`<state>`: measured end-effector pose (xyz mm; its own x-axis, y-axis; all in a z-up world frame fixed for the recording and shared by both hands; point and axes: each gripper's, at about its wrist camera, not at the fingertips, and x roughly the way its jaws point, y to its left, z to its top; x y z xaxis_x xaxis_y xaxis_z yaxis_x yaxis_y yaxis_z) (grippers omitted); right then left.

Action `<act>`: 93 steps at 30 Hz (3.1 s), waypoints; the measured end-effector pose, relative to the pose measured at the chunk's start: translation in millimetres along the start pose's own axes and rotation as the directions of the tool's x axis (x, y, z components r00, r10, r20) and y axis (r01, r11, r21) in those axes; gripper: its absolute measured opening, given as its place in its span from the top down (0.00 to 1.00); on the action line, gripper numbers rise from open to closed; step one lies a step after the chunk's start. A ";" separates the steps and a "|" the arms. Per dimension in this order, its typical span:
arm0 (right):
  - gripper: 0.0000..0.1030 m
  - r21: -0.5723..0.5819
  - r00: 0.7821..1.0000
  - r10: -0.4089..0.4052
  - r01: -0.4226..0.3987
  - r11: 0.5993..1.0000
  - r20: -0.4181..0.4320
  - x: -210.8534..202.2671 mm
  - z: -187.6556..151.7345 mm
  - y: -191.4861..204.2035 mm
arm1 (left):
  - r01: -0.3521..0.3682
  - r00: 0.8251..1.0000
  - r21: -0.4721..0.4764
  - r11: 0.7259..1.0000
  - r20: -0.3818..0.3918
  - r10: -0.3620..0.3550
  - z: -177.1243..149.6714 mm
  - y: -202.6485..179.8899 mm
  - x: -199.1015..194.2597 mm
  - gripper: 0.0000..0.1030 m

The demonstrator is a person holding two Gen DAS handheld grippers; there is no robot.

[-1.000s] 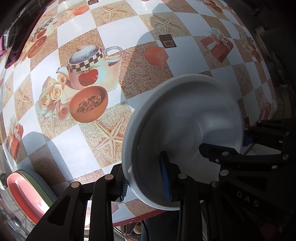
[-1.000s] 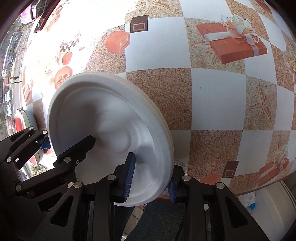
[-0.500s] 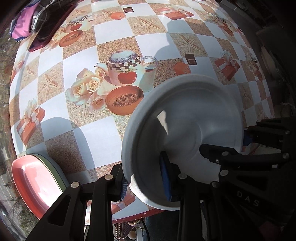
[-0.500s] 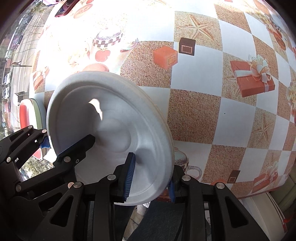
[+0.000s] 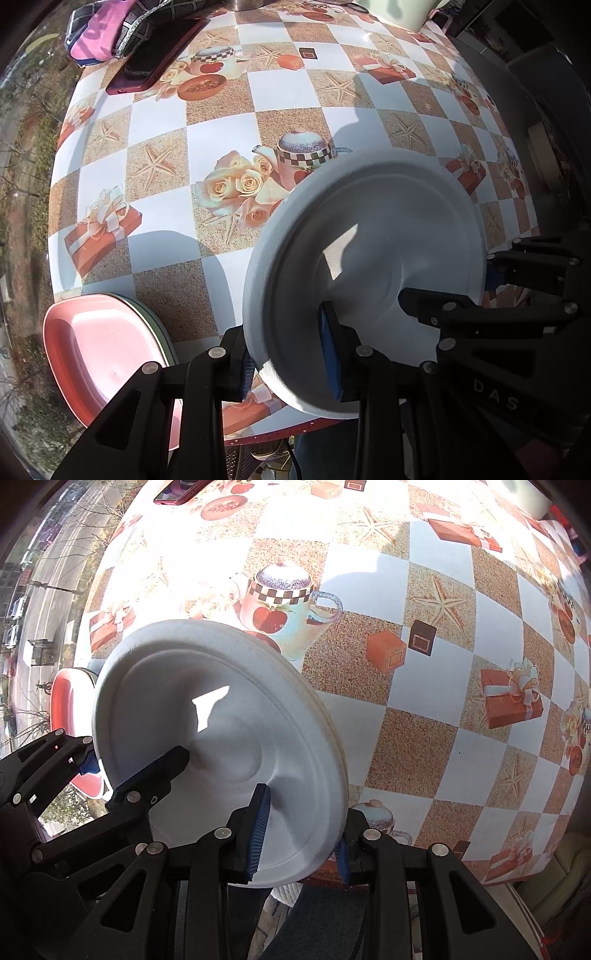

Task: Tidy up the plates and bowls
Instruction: 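Lift the bowl stack and carry it over the pink plate stack, then lower the bowl stack onto the pink plate and open the right gripper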

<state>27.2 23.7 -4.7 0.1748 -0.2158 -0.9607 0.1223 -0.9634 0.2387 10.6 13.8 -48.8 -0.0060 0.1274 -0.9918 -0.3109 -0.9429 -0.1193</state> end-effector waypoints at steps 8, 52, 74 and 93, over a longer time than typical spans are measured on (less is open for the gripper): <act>0.68 -0.039 0.999 -0.035 0.036 0.999 0.014 -29.6 5.1 21.3 | 0.017 0.999 -0.036 0.999 0.034 -0.015 -0.8 21.1 -6.7 0.68; 0.68 -0.490 0.998 -0.047 0.059 0.870 0.037 -38.3 -1.7 193.3 | -0.061 0.977 -0.554 0.830 0.138 0.164 -111.2 143.8 -66.4 0.69; 0.68 -0.532 0.998 -0.058 0.036 0.846 -0.023 -13.3 8.2 218.1 | -0.091 0.984 -0.620 0.779 0.065 0.167 -124.8 171.7 -51.9 0.70; 0.05 -0.500 0.999 -0.027 0.046 0.865 0.046 -43.1 8.4 176.7 | -0.167 0.953 -0.545 0.822 0.124 0.276 -124.4 166.3 -77.8 0.25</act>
<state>33.1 -138.6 77.7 0.1264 -0.1971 -0.9722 0.6020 -0.7637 0.2331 77.6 -191.2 2.9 -0.2096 -0.1001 -0.9726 0.2630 -0.9639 0.0425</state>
